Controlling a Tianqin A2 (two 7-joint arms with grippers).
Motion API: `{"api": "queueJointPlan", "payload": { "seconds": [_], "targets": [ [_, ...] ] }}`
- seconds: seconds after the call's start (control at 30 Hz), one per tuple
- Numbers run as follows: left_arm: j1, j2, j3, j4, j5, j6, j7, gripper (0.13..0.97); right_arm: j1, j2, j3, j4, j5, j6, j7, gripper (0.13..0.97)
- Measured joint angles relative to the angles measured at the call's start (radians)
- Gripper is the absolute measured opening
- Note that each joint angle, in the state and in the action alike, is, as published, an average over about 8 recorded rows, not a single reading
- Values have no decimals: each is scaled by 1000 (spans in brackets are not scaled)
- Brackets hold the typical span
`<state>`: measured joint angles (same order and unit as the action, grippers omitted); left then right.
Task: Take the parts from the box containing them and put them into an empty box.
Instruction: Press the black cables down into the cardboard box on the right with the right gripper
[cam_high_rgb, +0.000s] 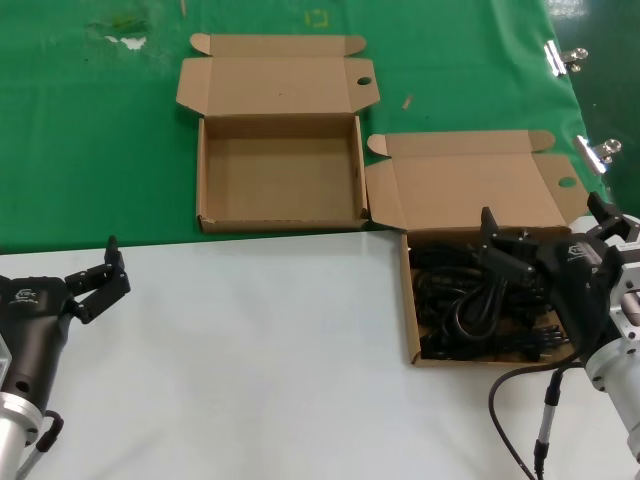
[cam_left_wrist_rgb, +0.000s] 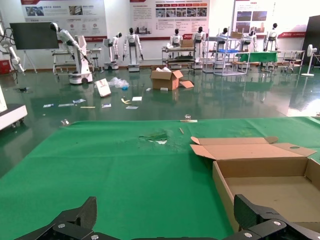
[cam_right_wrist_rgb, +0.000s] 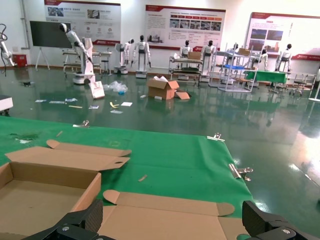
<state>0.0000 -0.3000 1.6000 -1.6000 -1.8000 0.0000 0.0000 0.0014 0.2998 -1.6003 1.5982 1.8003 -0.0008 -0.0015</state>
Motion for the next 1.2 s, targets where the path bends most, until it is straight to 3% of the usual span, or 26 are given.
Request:
{"api": "queueJointPlan", "payload": {
  "seconds": [0.87, 1.2],
  "targets": [
    [0, 0, 0, 0, 0, 0, 0, 966, 0, 0, 0, 0, 0, 0, 0, 966],
    [0, 0, 0, 0, 0, 0, 0, 916, 0, -6, 6, -1, -1, -7, -5, 966]
  ]
}}
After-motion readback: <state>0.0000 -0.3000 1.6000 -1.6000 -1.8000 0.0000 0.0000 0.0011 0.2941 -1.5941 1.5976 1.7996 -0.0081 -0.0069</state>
